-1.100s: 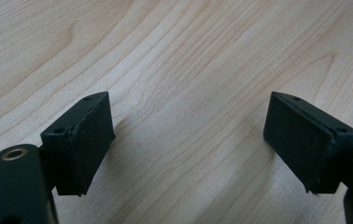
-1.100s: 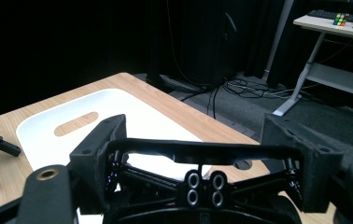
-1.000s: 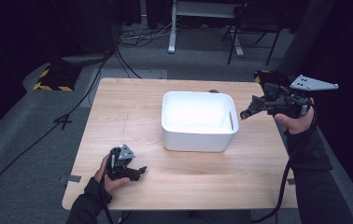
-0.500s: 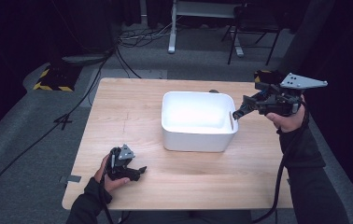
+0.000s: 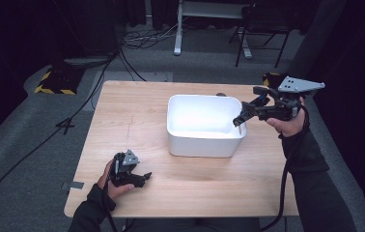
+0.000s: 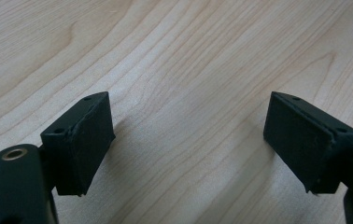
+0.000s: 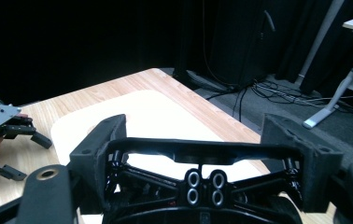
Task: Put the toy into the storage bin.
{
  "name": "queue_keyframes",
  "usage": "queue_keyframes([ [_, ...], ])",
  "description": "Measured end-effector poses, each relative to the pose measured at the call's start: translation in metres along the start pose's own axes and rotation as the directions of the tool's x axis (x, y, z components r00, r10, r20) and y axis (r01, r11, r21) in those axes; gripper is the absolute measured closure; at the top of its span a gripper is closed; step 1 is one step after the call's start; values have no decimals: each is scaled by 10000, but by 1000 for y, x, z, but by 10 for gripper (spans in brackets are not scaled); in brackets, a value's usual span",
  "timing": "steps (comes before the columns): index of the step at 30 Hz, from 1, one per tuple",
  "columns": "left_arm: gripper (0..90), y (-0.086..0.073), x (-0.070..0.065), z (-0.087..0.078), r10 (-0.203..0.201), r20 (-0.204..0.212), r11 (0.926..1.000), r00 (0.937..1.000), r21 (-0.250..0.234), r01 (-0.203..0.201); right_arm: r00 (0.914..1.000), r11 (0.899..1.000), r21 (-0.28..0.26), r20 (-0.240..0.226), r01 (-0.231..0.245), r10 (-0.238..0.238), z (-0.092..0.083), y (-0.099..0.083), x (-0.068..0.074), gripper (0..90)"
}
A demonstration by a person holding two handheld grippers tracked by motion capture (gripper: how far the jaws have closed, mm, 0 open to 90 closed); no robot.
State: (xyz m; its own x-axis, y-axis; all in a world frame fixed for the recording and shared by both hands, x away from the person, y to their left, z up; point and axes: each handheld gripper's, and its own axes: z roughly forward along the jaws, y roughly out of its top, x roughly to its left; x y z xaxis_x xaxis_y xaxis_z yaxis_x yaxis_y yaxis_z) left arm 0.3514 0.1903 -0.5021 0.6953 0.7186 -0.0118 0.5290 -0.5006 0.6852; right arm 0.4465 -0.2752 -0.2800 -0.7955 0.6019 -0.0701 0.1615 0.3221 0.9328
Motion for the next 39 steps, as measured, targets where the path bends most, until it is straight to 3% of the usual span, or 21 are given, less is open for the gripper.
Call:
queue_keyframes([
  [26,164,0,0,0,-1,7,10000,10000,-1,1,9976,9975,649,-655,277,-235,39,-7,19,246],
  [39,164,0,0,0,1,7,10000,10000,2,-1,9959,9921,1195,-859,393,-291,54,-16,20,246],
])
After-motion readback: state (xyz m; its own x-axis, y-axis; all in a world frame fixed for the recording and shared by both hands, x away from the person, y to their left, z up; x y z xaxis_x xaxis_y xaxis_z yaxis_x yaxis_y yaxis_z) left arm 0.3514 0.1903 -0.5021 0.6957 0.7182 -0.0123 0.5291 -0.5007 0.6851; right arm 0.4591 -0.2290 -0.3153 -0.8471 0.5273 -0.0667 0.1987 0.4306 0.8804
